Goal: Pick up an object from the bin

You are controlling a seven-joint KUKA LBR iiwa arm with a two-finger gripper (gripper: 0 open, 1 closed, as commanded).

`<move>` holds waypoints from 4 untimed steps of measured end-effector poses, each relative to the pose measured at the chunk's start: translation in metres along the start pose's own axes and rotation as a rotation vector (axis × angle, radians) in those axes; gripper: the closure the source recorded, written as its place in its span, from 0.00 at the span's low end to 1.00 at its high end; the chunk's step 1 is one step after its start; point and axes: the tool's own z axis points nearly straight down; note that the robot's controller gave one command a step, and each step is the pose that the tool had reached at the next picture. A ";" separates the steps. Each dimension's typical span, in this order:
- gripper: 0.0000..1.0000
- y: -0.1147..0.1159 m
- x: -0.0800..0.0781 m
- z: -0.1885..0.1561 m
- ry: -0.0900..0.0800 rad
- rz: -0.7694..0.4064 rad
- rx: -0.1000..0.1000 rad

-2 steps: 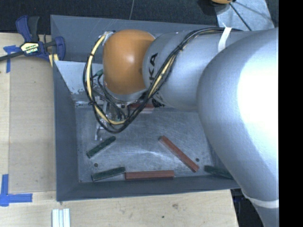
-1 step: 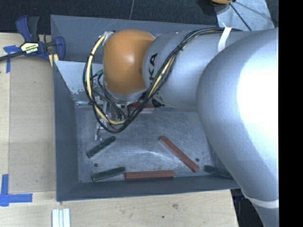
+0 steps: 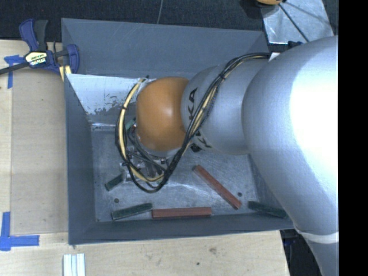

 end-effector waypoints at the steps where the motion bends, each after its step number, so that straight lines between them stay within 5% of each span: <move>1: 1.00 0.000 0.000 0.000 0.000 0.001 0.000; 4: 1.00 0.000 -0.014 -0.044 0.006 0.013 0.007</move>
Offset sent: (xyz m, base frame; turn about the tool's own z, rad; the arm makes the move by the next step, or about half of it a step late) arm 0.0056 0.0019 0.0342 0.0123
